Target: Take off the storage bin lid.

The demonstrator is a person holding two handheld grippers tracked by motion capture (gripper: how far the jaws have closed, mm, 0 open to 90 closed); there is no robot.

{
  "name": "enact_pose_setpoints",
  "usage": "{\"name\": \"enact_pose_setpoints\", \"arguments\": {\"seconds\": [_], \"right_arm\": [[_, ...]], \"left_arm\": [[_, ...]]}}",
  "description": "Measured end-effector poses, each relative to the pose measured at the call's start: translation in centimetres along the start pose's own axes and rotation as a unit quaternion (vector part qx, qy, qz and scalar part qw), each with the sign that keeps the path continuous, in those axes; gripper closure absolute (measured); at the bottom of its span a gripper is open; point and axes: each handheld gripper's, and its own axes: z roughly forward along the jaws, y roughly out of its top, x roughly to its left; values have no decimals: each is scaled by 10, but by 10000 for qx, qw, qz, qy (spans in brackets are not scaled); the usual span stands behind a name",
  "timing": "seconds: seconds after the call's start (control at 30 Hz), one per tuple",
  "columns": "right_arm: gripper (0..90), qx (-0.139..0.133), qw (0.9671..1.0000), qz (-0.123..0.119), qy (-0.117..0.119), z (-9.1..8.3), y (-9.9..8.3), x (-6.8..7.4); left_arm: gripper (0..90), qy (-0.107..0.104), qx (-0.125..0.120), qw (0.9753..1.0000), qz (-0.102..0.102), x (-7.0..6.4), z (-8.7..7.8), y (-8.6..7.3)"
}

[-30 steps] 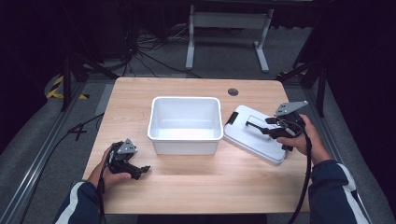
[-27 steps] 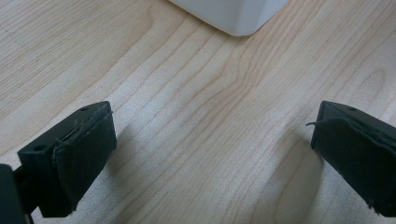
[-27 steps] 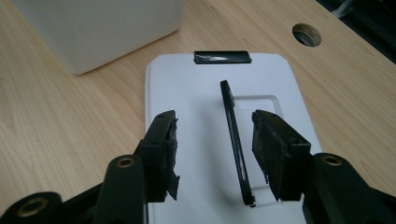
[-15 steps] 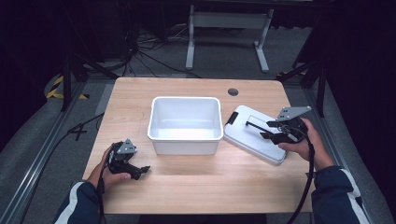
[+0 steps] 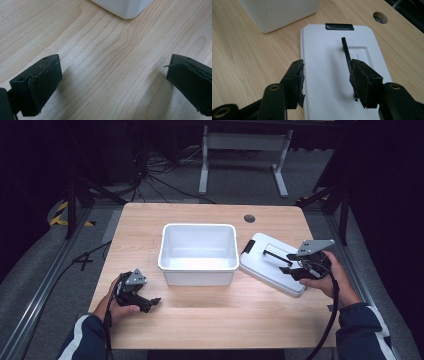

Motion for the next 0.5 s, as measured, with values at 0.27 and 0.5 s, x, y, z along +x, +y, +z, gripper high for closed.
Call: {"name": "enact_pose_setpoints", "arguments": {"seconds": [0.27,0.5], "right_arm": [[439,49,9998,33,-163,-6,-16,5],[415,35,9995,113,-297,-15,-30,9]], "left_arm": [[6,7,3,10000,-2,0,0,0],[5,-7,-2,10000,-3,0,0,0]]}}
